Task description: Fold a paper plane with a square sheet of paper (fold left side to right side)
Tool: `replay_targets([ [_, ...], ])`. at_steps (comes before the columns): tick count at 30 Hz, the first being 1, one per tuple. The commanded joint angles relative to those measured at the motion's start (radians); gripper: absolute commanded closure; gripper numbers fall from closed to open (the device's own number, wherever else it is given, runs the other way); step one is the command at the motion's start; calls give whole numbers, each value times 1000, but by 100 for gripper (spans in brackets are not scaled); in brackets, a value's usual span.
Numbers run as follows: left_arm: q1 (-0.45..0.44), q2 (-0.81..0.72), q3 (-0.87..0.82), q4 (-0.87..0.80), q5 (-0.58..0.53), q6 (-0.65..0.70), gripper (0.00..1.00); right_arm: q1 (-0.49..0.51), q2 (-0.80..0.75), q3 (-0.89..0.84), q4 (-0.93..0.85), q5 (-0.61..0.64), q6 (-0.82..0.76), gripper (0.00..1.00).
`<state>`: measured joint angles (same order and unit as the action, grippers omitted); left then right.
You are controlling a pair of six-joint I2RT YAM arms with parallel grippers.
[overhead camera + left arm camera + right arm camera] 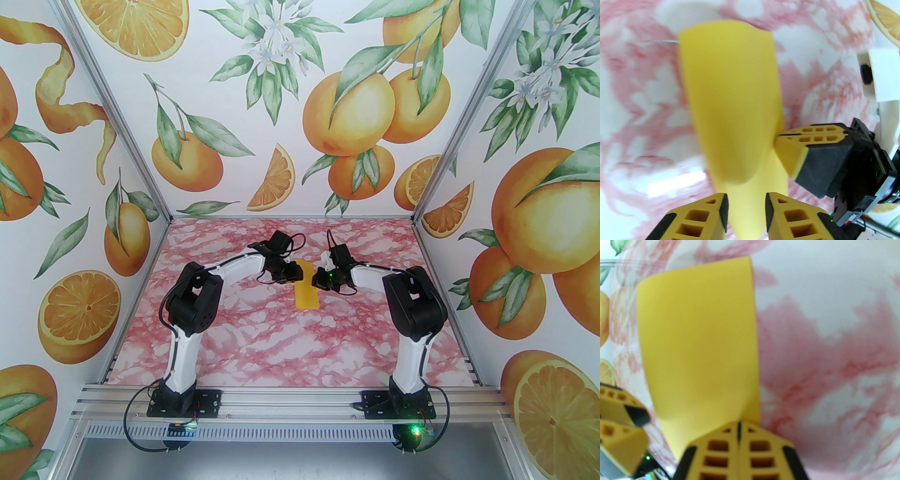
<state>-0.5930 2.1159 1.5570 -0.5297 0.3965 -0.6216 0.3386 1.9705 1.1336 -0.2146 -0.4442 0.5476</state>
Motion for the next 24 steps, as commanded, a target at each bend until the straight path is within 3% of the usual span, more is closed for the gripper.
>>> replay_targets([
  [1,-4,-23,-25,106,66,-27,71,3,21,-12,-52,55,-14,100],
  [4,-7,-9,-22,108,77,-27,76,3,22,-12,-52,57,-15,100],
  [24,12,27,-53,-26,-71,50,74,9,25,-9,-59,61,-21,100],
])
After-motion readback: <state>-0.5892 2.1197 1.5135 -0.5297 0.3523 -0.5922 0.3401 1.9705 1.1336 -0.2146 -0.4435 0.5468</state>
